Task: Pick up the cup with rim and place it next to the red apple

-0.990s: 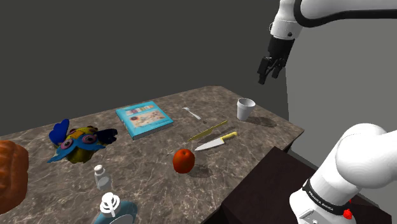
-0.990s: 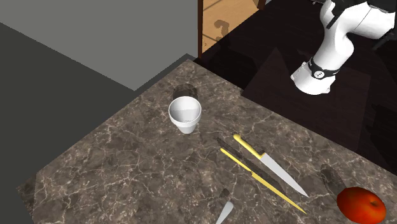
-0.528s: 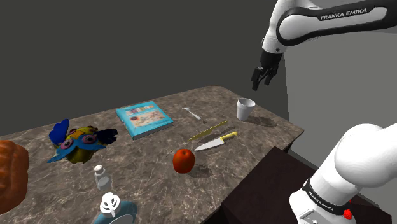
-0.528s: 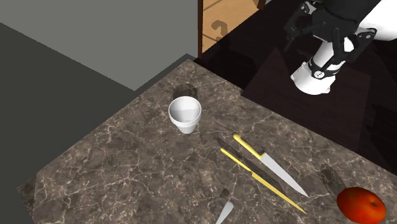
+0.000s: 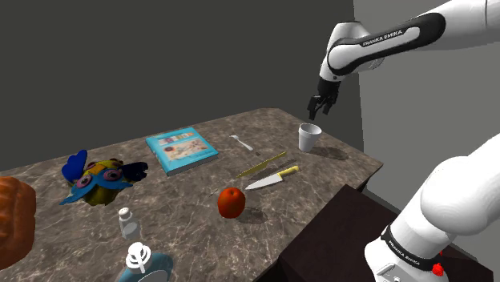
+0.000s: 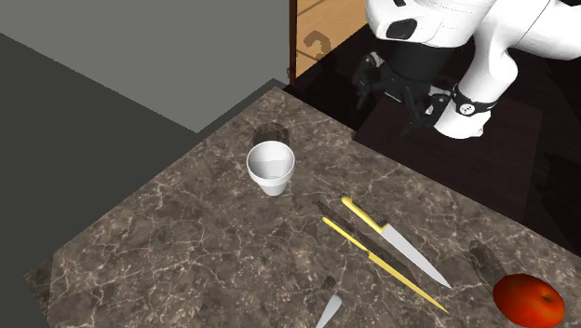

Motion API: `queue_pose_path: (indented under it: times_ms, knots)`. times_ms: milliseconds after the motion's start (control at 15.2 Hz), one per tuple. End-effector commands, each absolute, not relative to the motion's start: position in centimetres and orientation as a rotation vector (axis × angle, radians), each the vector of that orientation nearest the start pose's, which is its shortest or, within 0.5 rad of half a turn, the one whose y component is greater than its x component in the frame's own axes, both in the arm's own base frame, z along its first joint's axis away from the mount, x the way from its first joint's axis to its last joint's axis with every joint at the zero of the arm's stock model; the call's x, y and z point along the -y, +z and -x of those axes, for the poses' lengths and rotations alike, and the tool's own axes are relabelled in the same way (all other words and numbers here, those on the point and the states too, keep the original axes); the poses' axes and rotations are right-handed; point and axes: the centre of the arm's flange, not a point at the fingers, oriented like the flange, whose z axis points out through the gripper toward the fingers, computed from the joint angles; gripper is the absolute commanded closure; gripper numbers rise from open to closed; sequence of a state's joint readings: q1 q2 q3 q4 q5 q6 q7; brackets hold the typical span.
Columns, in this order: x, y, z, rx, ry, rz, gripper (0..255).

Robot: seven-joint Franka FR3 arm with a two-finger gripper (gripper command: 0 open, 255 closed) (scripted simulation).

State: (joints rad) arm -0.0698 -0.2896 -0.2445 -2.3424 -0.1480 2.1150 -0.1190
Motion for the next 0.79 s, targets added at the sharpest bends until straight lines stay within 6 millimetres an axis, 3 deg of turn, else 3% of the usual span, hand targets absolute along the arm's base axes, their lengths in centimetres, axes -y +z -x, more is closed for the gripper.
queue_pose_path:
  times_ms: [0, 726]
  knots:
    - [17.1, 43.3, -44.9, -0.188, -0.071, 3.201, 0]
    - [26.2, 34.0, -51.7, -0.213, -0.075, 3.171, 0]
